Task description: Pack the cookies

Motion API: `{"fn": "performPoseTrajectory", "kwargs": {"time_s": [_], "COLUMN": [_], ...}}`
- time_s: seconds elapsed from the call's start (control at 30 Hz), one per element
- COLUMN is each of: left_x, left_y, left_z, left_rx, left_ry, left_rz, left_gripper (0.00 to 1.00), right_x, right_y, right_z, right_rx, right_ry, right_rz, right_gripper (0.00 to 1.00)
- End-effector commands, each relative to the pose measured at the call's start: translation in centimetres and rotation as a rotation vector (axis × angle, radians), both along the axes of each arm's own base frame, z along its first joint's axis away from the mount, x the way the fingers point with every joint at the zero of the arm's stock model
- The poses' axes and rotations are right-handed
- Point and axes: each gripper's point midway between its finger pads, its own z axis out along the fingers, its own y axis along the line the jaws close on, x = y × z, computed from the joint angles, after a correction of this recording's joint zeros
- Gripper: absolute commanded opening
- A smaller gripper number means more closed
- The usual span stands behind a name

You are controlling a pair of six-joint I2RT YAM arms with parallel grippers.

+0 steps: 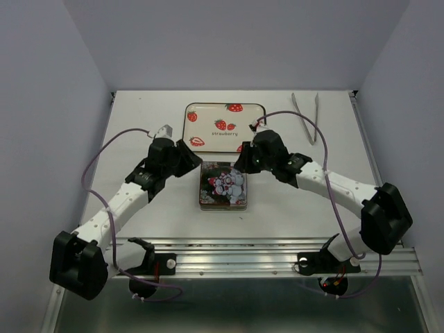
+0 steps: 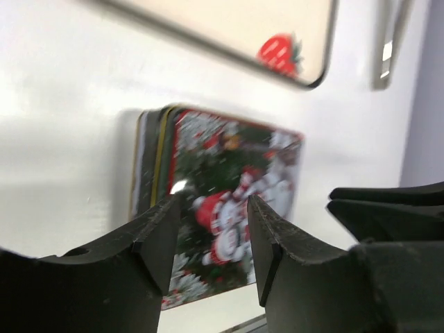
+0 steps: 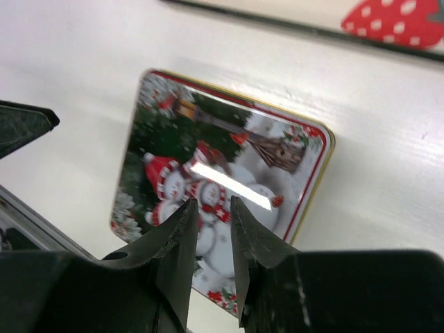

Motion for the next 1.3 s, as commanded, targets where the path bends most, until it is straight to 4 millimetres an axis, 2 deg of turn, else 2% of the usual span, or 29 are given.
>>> {"fn": "performPoseTrajectory", "kwargs": {"time_s": [0.0,0.03,0.1,0.2,0.23,0.33,0.37,0.4,0.47,0.57,0.6,0.63,0.73,0.83,0.87,0.9,0.93,0.97,1.0,1.03,1.07,1.1,1.13,1.17,1.2,1.23,1.27], "left_x": [2.1,2.5,3.0,3.6,3.9,4.3,4.3,4.3,4.1,3.1,3.0,2.6,2.5,2.8,3.1,3.1,4.1,4.1,4.3,4.9,4.9,4.5,4.5,3.7,2.8,2.0,1.8], "left_y": [0.1,-0.1,-1.1,-2.7,-3.1,-3.7,-3.8,-3.9,-3.6,-3.0,-2.9,-2.8,-3.1,-3.6,-3.8,-3.6,-3.5,-3.1,-2.9,-3.0,-1.9,-1.3,-0.5,0.6,1.7,3.3,4.1], "left_z": [6.8,7.8,7.7,6.1,4.5,2.0,0.2,-0.4,-3.0,-6.9,-7.7,-9.1,-9.7,-7.8,-5.8,-4.8,-2.4,0.2,2.0,5.3,8.6,10.1,12.8,15.3,15.6,18.1,17.8], "left_rx": [0.011,0.007,0.017,0.042,0.060,0.071,0.084,0.087,0.105,0.143,0.151,0.165,0.163,0.144,0.130,0.134,0.146,0.142,0.146,0.128,0.123,0.127,0.120,0.103,0.128,0.125,0.154], "left_ry": [-0.176,-0.196,-0.190,-0.150,-0.113,-0.061,-0.019,-0.004,0.052,0.137,0.155,0.192,0.214,0.163,0.112,0.094,0.028,-0.016,-0.053,-0.122,-0.197,-0.219,-0.276,-0.325,-0.308,-0.356,-0.339], "left_rz": [0.023,0.017,-0.003,-0.040,-0.050,-0.064,-0.060,-0.057,-0.043,-0.027,-0.025,-0.031,-0.044,-0.053,-0.050,-0.045,-0.021,-0.008,0.005,0.019,0.062,0.080,0.118,0.147,0.173,0.228,0.255], "left_gripper": [0.54,0.54,0.49,0.42,0.40,0.35,0.33,0.32,0.31,0.31,0.28,0.27,0.22,0.22,0.22,0.27,0.32,0.44,0.44,0.59,0.68,0.84,0.96,0.99,0.99,0.99,0.99], "right_x": [1.6,1.7,1.8,1.9,1.9,2.0,2.0,1.8,1.5,0.9,0.7,0.4,0.5,1.5,2.0,2.3,2.7,3.2,3.5,3.6,3.5,3.4,3.3,2.9,2.5,2.3,1.6], "right_y": [0.6,0.6,0.5,0.8,1.1,1.4,1.3,1.3,1.0,0.4,0.3,0.1,0.1,0.1,0.0,-0.1,-0.1,-0.6,-0.9,-1.2,-2.1,-2.7,-3.4,-4.9,-5.8,-7.1,-7.7], "right_z": [7.0,7.3,7.2,5.4,4.0,1.6,-0.3,-1.2,-3.9,-6.5,-7.4,-8.0,-7.5,-5.0,-2.7,-1.3,1.8,3.3,4.7,6.2,8.8,10.0,11.0,13.2,13.4,14.0,14.3], "right_rx": [0.080,0.083,0.080,0.068,0.057,0.030,0.006,-0.005,-0.037,-0.068,-0.082,-0.087,-0.080,-0.063,-0.041,-0.026,0.014,0.016,0.029,0.044,0.072,0.085,0.092,0.113,0.109,0.100,0.107], "right_ry": [-0.172,-0.178,-0.180,-0.146,-0.115,-0.067,-0.031,-0.011,0.042,0.099,0.115,0.133,0.124,0.054,-0.004,-0.036,-0.095,-0.141,-0.170,-0.200,-0.255,-0.279,-0.302,-0.357,-0.372,-0.398,-0.404], "right_rz": [-0.017,-0.023,-0.032,-0.029,-0.022,-0.022,-0.030,-0.031,-0.044,-0.066,-0.069,-0.075,-0.074,-0.091,-0.099,-0.107,-0.117,-0.143,-0.162,-0.178,-0.208,-0.229,-0.250,-0.295,-0.317,-0.353,-0.354], "right_gripper": [0.31,0.32,0.31,0.31,0.31,0.30,0.29,0.29,0.28,0.27,0.27,0.27,0.27,0.27,0.28,0.29,0.31,0.39,0.41,0.44,0.61,0.76,0.93,1.00,1.00,1.00,1.00]}}
